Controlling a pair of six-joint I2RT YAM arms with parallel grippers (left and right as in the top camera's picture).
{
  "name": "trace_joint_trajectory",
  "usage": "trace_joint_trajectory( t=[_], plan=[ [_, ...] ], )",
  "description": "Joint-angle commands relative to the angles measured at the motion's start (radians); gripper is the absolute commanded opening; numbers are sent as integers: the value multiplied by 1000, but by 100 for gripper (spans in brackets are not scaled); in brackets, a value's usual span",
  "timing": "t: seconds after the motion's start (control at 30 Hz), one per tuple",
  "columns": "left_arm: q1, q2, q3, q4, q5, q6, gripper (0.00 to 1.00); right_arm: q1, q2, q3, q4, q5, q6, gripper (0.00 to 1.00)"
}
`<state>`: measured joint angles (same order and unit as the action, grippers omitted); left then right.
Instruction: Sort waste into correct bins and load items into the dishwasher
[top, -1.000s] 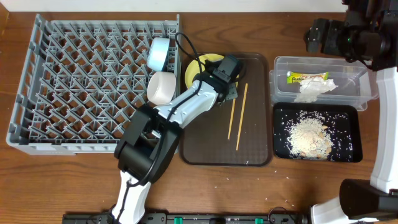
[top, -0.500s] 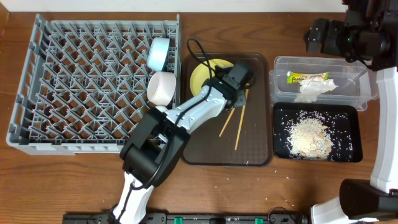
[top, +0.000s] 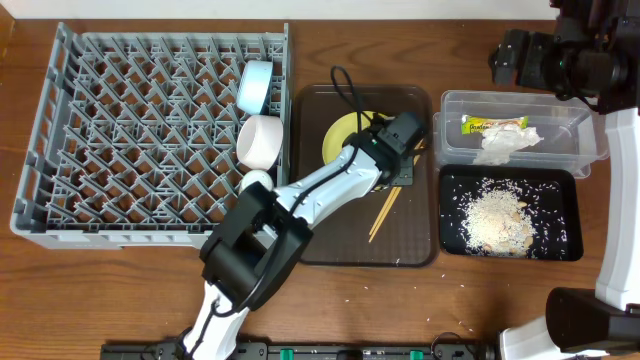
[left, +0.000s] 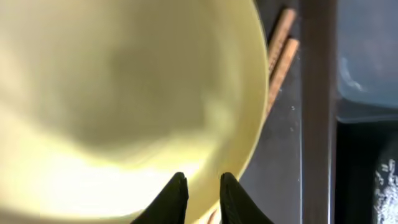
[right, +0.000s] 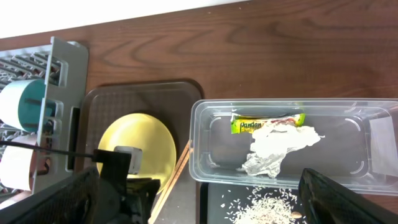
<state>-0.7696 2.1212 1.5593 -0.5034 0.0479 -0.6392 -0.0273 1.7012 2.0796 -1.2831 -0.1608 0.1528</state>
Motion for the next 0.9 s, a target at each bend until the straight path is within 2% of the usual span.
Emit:
trace_joint_trajectory(
  t=[0.0, 0.1, 0.17, 0.2, 0.3, 0.43, 0.67, 0.77, 0.87],
  plan=[
    [35, -131, 63, -82, -98, 202, 23, 8, 3, -2, -1, -4, 11, 99],
    [85, -188, 63, -131, -119, 294, 34, 8, 2, -2, -1, -4, 11, 99],
    [134, -211, 63, -171, -119, 354, 38, 8, 3, -2, -1, -4, 11, 99],
    [177, -212, 62, -200, -120, 378, 45, 8, 3, -2, 0, -4, 11, 99],
    [243, -188, 50, -226, -119, 381, 51, 8, 2, -2, 0, -4, 11, 99],
    [299, -134, 26, -233, -108, 385, 52, 8, 2, -2, -1, -4, 11, 99],
    [304, -57, 24, -243, -103, 401, 53, 8, 3, -2, -1, -4, 11, 99],
    [304, -31, 24, -243, -32, 403, 64, 8, 2, -2, 0, -4, 11, 99],
    [304, -13, 24, -238, 0, 403, 65, 8, 2, -2, -1, -4, 11, 99]
  ],
)
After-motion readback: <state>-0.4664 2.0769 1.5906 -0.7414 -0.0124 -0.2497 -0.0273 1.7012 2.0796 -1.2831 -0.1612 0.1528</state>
